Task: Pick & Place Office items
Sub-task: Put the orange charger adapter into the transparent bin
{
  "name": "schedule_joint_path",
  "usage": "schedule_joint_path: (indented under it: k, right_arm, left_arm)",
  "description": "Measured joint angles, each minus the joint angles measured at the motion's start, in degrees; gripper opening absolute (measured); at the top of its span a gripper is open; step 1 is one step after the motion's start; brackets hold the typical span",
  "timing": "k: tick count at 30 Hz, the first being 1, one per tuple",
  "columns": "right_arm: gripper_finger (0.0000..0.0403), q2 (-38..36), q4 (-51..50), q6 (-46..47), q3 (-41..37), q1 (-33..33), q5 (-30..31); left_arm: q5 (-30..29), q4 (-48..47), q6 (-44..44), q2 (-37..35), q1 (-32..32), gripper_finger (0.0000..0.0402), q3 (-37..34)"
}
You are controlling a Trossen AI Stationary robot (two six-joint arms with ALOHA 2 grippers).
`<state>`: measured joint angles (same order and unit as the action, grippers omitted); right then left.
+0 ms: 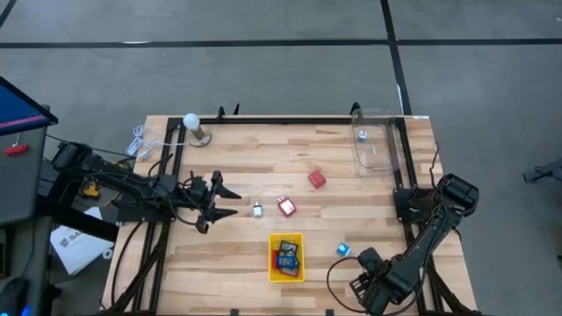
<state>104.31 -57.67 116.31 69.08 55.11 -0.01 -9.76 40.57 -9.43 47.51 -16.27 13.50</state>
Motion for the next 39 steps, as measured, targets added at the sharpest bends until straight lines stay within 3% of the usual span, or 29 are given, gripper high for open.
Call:
schedule_joint_path:
  k: [15,26,39]
  right_arm:
    - [0.0191,0.00,1.95,-2.41,0.00,-0.77,2.18]
    - [0.0191,-0.02,7.76,-9.54,0.09,-4.94,6.46]
    - [0.0194,0.15,7.59,-15.37,1.50,-7.31,6.53]
  left_arm:
    - [-0.02,0.68,0.15,0.00,-0.42,0.0214,0.00]
    - [-0.02,0.71,0.15,0.00,-0.44,0.0214,0.00]
    - [-0.04,0.66,0.17,0.00,-0.42,0.0214,0.02]
